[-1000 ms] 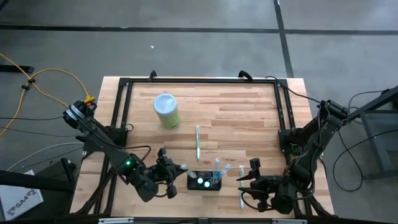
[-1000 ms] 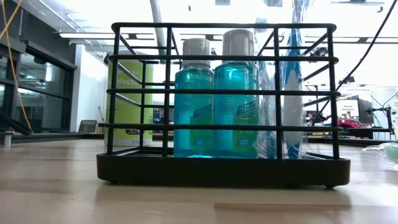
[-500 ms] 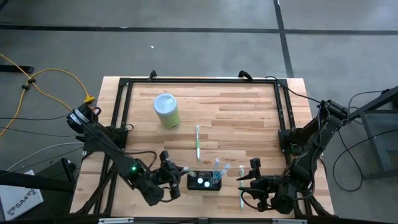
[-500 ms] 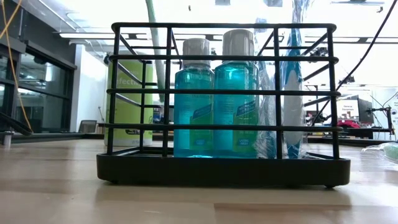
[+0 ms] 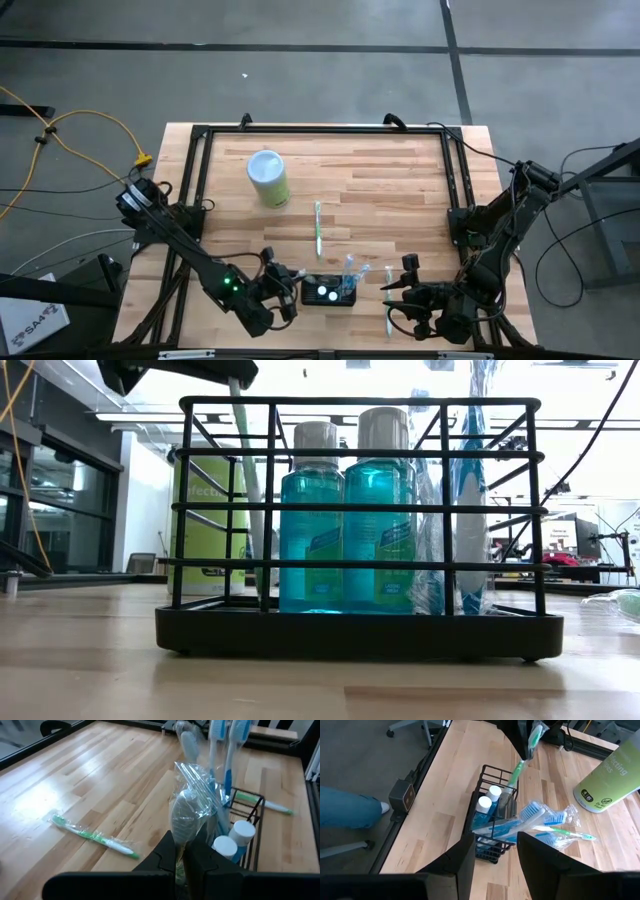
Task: Pick & Place toothbrushing station
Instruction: Put the top right green toothbrush into the mesh organizer
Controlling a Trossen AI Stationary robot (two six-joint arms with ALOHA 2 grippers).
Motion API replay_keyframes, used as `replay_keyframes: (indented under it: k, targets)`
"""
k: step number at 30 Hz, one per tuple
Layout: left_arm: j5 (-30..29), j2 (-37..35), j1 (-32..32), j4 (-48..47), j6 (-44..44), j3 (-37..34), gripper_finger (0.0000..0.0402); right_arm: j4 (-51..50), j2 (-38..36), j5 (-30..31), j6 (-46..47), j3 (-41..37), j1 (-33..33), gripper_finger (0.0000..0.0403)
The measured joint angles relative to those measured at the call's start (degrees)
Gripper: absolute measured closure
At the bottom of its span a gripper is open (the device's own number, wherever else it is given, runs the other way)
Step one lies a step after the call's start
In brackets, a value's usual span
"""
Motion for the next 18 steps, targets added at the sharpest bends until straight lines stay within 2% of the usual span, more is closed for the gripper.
replay_keyframes:
  k: [18]
  targets:
    - [2.3,0.8,0.8,-0.3,-1.0,0.0,0.0384,-0.1,0.0,-0.7,1.1,0.0,0.0,0.0265]
